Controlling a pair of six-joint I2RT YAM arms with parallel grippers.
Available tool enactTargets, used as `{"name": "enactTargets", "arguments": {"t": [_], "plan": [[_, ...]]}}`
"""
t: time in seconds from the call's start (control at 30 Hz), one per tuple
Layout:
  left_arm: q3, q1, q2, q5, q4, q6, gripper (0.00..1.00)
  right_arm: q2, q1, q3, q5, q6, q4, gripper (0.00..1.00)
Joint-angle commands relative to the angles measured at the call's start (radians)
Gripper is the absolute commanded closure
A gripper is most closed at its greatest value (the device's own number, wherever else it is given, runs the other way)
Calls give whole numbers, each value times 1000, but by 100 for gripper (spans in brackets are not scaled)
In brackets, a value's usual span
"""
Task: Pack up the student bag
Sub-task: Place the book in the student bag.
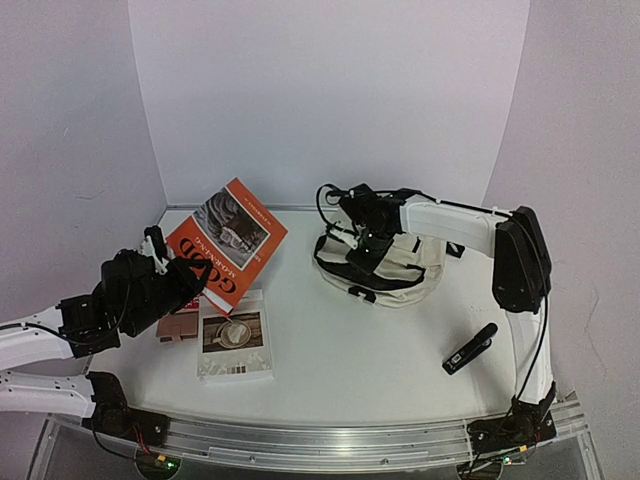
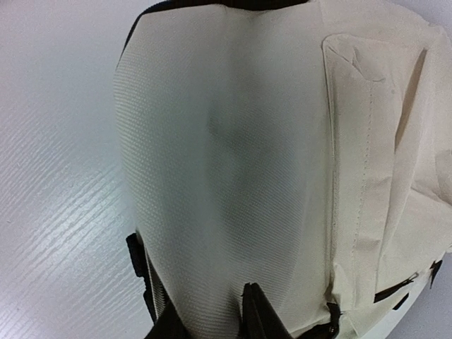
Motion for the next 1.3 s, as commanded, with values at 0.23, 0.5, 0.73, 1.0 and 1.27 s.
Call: {"name": "enactTargets", "arguments": {"t": [0.23,0.5,0.73,1.0,1.27], "plan": [[-43,3,-35,52,109,-5,100,-102,-58,212,33,43,-11,100],[-66,2,94,308,359,28,100,-126,-72,406,-24,98,-21,100],[-44,3,334,443,601,-73,100,-132,-73,465,-61,118,-19,100],[-11,3,578,500,838,-270,100,-147,-73,427,-138,178,-14,100],[48,2,819,571,1025,-420,100,-142,-73,424,-196,223,-10,100]]}}
